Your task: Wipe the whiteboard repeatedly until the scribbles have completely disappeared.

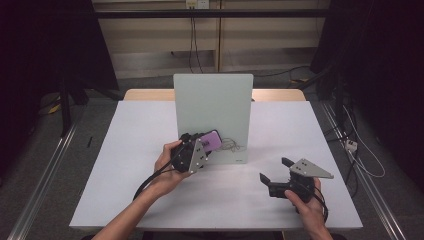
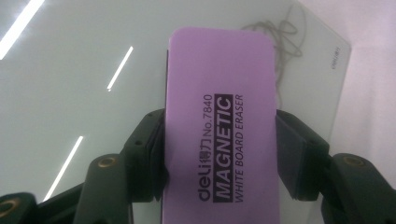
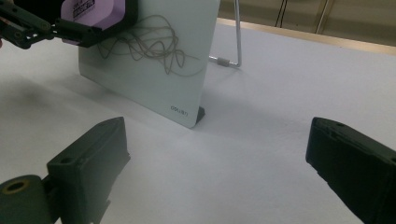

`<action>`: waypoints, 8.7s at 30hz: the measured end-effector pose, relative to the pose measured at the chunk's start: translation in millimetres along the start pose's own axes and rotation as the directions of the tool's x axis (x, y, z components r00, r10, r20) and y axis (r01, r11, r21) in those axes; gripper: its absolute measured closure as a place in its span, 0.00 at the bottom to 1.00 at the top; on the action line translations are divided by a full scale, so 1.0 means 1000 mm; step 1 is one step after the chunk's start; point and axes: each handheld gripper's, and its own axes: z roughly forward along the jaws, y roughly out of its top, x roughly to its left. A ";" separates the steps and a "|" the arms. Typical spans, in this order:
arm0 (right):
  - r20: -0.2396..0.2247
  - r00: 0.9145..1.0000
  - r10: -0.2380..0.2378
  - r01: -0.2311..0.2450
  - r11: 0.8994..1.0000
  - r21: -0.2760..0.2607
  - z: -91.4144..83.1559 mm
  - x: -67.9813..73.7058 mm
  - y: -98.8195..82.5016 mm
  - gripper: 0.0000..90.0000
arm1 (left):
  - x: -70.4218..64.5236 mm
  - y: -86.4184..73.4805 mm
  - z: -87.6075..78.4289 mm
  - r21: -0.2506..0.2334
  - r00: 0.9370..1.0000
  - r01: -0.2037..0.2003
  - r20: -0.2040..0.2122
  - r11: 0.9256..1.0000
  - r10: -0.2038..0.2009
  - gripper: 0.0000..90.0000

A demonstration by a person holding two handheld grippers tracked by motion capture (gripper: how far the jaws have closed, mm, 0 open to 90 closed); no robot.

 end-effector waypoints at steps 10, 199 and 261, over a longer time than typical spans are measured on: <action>0.000 1.000 -0.001 0.001 1.000 -0.001 0.000 0.000 0.000 0.06 | -0.009 -0.001 0.005 0.002 0.999 -0.008 0.040 1.000 0.008 0.45; 0.000 1.000 0.001 -0.001 1.000 0.000 -0.002 0.000 0.000 0.06 | -0.009 0.050 0.034 0.013 0.983 -0.179 0.046 0.984 0.178 0.45; 0.005 1.000 0.003 -0.003 1.000 -0.007 -0.004 -0.001 -0.001 0.06 | -0.049 0.054 0.064 0.102 0.904 -0.249 0.382 0.963 0.193 0.45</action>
